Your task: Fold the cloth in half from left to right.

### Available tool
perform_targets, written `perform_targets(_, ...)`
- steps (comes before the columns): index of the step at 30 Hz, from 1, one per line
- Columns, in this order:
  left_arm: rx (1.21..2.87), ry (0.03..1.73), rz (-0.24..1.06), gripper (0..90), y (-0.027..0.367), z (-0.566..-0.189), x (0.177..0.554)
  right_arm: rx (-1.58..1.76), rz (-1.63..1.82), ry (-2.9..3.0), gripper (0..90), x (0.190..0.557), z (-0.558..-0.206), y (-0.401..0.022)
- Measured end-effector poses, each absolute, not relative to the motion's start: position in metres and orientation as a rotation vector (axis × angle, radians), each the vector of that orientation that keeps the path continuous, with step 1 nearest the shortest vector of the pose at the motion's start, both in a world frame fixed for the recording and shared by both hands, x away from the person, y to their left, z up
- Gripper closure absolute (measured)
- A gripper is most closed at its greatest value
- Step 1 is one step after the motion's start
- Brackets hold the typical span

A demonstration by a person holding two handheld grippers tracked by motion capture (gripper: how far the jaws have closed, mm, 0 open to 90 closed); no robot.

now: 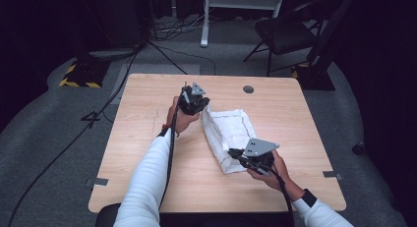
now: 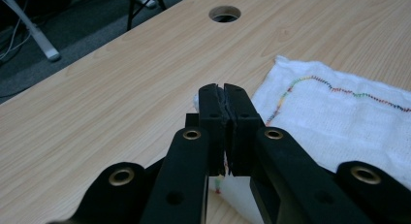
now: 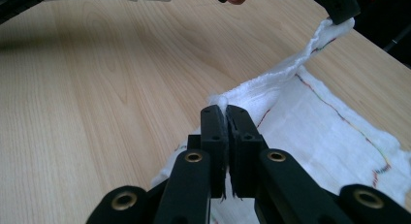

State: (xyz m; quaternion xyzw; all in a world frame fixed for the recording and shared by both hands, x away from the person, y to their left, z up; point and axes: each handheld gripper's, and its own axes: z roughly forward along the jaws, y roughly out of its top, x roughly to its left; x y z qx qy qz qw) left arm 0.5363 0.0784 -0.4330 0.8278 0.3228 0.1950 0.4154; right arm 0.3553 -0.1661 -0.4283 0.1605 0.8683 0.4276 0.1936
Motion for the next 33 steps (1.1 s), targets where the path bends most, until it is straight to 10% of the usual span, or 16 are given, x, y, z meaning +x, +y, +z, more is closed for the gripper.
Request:
perform_targets(26, 2.167, 0.689, 0.466, 86.6, -0.030, -0.441, 0.556, 0.651, 1.059, 2.418, 87.0, 0.351, -0.444, -0.237)
perform_targets(33, 2.141, 0.752, 0.504, 66.2, -0.038, -0.445, 0.555, 0.727, 1.011, 2.448, 86.7, 0.357, -0.457, -0.245)
